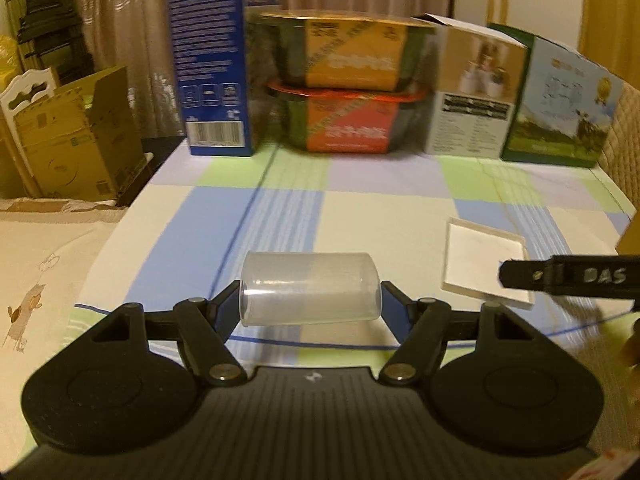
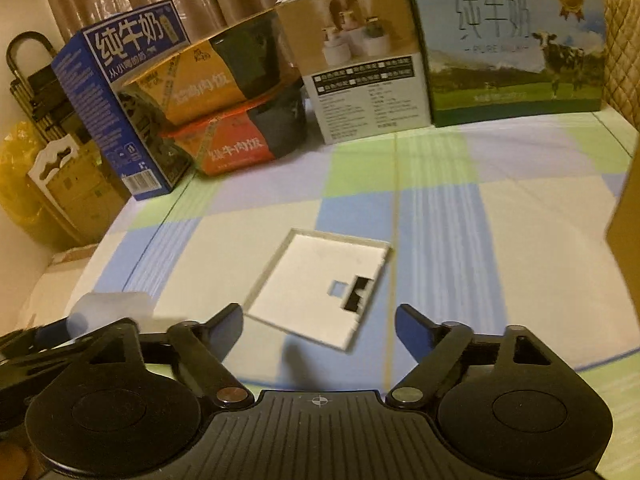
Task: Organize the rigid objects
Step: 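Grasp the white square tray lid by its rim with the right tool while the left tool holds the cup, then carry the cup with the left tool toward the box while the right tool carries the tray, then lower the clear cup into the box and open the left tool while the right tool holds the tray, then lower the white tray lid into the box and open the right tool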
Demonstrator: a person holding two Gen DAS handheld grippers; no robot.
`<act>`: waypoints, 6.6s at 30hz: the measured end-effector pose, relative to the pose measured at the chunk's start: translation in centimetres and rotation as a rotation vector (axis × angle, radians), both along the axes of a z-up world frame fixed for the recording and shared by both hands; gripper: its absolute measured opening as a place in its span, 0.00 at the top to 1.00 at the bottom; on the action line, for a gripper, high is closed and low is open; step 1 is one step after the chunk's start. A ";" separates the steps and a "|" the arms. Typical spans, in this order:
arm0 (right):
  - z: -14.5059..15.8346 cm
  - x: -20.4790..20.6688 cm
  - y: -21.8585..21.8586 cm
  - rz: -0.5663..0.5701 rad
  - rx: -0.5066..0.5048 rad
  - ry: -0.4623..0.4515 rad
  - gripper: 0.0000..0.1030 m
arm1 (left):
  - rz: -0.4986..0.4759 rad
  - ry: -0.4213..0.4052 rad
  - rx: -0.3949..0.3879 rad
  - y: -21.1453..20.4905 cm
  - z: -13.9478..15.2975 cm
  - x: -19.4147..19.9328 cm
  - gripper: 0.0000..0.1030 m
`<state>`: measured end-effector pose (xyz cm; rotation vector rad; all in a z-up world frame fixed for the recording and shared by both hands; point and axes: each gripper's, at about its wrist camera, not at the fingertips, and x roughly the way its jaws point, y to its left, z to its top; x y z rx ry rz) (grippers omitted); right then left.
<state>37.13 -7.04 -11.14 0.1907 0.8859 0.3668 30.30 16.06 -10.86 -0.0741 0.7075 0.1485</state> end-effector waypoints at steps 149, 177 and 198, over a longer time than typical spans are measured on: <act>15.2 -23.9 -33.7 -0.326 -0.226 -0.229 0.18 | -0.583 -0.007 -0.091 -37.4 12.1 -14.1 0.34; 14.1 -22.7 -34.8 -0.350 -0.204 -0.202 0.18 | -0.590 -0.010 -0.081 -37.3 11.3 -12.2 0.20; 13.4 -22.3 -31.5 -0.273 -0.194 -0.174 0.18 | -0.507 0.010 -0.101 -33.2 11.0 -13.0 0.20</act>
